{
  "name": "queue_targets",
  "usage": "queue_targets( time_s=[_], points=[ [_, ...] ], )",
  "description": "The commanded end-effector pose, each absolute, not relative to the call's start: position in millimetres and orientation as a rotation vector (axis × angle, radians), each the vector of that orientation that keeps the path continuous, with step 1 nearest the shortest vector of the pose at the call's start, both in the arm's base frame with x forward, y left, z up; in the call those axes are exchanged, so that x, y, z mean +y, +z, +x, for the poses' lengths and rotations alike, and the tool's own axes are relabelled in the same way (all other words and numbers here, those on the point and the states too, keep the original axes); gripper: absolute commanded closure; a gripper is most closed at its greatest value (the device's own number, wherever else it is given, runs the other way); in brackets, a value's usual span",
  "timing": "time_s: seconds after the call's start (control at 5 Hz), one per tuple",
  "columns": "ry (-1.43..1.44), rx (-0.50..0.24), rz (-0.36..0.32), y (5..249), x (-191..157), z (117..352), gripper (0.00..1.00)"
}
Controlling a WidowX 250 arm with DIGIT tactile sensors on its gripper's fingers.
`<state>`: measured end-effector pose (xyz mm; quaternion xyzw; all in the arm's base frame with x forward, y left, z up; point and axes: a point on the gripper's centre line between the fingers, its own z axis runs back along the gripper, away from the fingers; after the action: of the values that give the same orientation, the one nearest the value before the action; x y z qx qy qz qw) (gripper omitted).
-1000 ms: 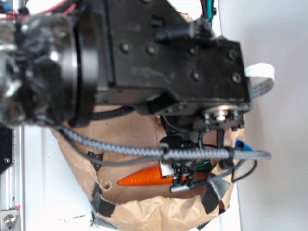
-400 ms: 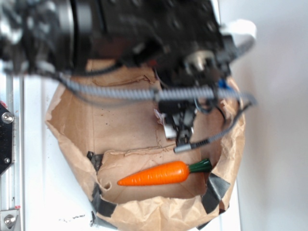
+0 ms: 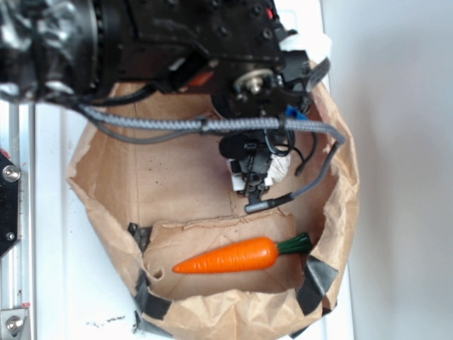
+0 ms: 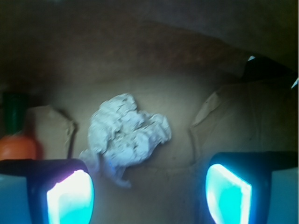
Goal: Grab the white paper.
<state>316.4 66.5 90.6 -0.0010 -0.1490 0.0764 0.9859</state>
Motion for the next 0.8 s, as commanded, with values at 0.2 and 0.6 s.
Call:
queue_targets(
  time_s=[0.2, 0.6],
  points=[
    [0.092, -0.273, 0.094, 60.8, 28.9, 327.8, 0.00],
    [0.055, -0.233, 0.049, 73.0, 16.9, 317.3, 0.00]
  ],
)
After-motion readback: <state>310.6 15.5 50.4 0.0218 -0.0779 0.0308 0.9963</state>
